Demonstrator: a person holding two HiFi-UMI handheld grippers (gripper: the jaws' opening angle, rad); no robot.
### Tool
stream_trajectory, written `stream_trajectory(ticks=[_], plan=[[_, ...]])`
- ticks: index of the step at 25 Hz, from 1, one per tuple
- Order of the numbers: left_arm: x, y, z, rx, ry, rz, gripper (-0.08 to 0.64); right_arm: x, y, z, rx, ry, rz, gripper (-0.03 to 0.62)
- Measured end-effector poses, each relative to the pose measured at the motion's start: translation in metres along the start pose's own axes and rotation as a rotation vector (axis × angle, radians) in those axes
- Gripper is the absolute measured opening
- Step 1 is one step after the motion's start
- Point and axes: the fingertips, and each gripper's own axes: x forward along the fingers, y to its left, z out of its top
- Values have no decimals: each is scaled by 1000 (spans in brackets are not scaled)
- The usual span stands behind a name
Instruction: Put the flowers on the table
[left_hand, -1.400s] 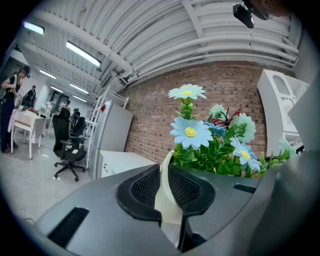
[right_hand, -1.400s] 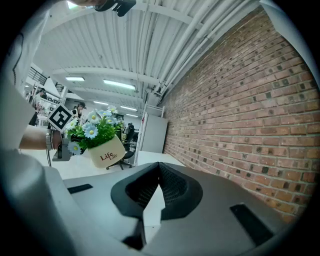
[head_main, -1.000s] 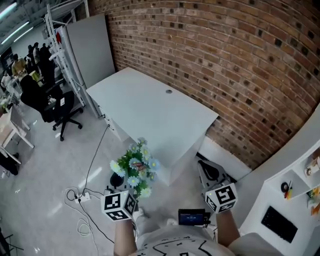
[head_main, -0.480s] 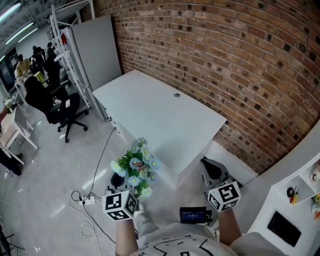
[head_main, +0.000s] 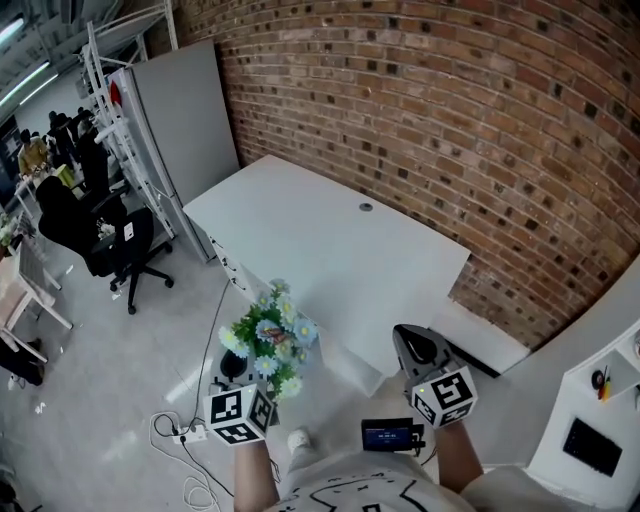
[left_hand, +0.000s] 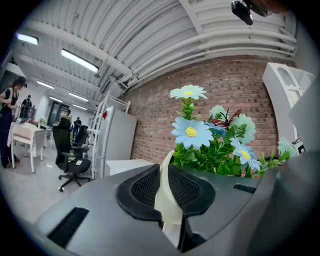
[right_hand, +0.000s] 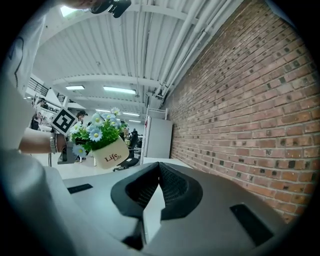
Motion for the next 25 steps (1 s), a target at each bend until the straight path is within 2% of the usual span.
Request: stream_trajectory(ticks=[15, 25], plan=[[80, 135, 11, -6, 14, -88, 57, 142, 69, 14, 4, 23, -59, 17], [113, 183, 14, -26, 13, -105, 57, 189, 85, 18, -11, 46, -77, 17]])
